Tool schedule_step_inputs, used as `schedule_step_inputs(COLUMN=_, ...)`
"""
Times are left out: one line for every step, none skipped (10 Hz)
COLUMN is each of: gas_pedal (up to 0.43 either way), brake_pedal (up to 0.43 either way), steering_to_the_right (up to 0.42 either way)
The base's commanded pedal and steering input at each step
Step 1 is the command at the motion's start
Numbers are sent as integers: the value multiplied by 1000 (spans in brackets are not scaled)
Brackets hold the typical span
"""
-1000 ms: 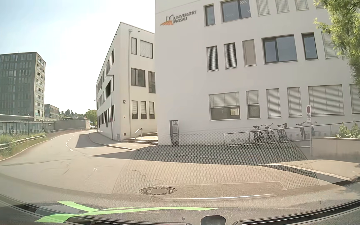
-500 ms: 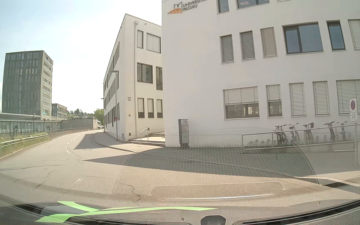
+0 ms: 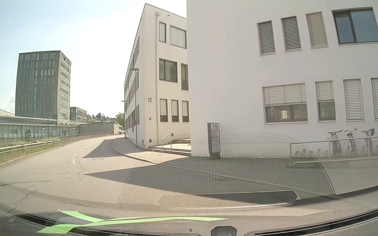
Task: Follow the waypoints while adhering to traffic rules and regulations
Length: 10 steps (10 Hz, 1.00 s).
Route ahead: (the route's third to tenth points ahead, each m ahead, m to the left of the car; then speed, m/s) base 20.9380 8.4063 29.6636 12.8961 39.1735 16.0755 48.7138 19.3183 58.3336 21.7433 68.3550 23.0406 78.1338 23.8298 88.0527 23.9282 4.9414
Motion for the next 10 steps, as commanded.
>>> schedule_step_inputs(gas_pedal=150, brake_pedal=0, steering_to_the_right=-185)
schedule_step_inputs(gas_pedal=138, brake_pedal=0, steering_to_the_right=-195)
schedule_step_inputs(gas_pedal=138, brake_pedal=0, steering_to_the_right=-207)
schedule_step_inputs(gas_pedal=138, brake_pedal=0, steering_to_the_right=-217)
schedule_step_inputs(gas_pedal=138, brake_pedal=0, steering_to_the_right=-230)
schedule_step_inputs(gas_pedal=138, brake_pedal=0, steering_to_the_right=-240)
schedule_step_inputs(gas_pedal=138, brake_pedal=0, steering_to_the_right=-245)
schedule_step_inputs(gas_pedal=138, brake_pedal=0, steering_to_the_right=-247)
schedule_step_inputs(gas_pedal=138, brake_pedal=0, steering_to_the_right=-246)
schedule_step_inputs(gas_pedal=138, brake_pedal=0, steering_to_the_right=-246)
